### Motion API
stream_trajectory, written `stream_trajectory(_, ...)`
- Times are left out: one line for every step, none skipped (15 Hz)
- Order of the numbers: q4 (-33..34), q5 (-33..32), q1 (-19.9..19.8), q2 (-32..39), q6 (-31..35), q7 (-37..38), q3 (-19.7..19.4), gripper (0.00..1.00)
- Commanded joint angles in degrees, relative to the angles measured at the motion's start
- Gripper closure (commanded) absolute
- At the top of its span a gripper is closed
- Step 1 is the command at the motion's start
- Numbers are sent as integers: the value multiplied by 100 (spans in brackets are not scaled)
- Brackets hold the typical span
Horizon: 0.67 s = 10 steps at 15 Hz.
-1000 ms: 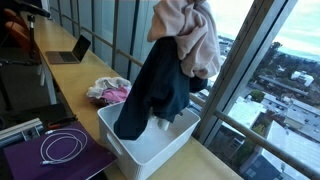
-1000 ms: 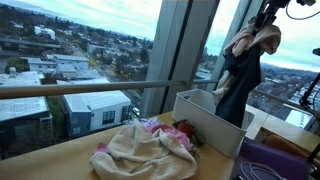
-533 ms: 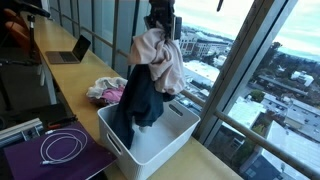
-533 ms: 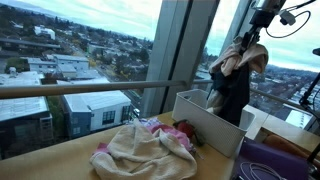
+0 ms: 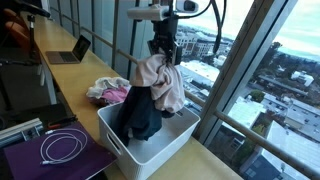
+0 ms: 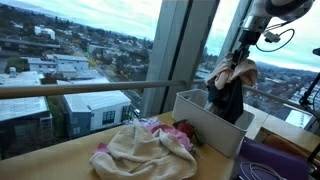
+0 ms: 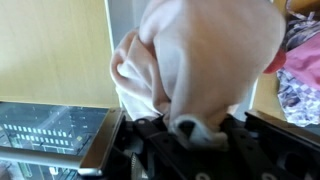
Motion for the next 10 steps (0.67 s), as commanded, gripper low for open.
stream_trajectory(191, 76, -81, 260, 210, -199, -43, 95)
stream_trajectory(188, 95, -102, 311, 254, -233, -44, 95)
stream_trajectory(180, 94, -113, 346, 266, -261, -37, 57)
stream_trajectory(167, 84, -117, 366, 260, -268, -29, 56)
stream_trajectory(166, 72, -118, 378, 242, -258, -25, 49)
stream_trajectory(190, 54, -115, 379, 195, -224, -26, 42)
stream_trajectory(204, 61, -113, 361, 168, -217, -23, 36)
stream_trajectory(211, 41, -108, 319, 152, -200, -24, 28)
stream_trajectory(213, 17, -90, 264, 130, -164, -15, 21)
stream_trajectory(214, -4, -71, 206, 107, -134, -4, 13)
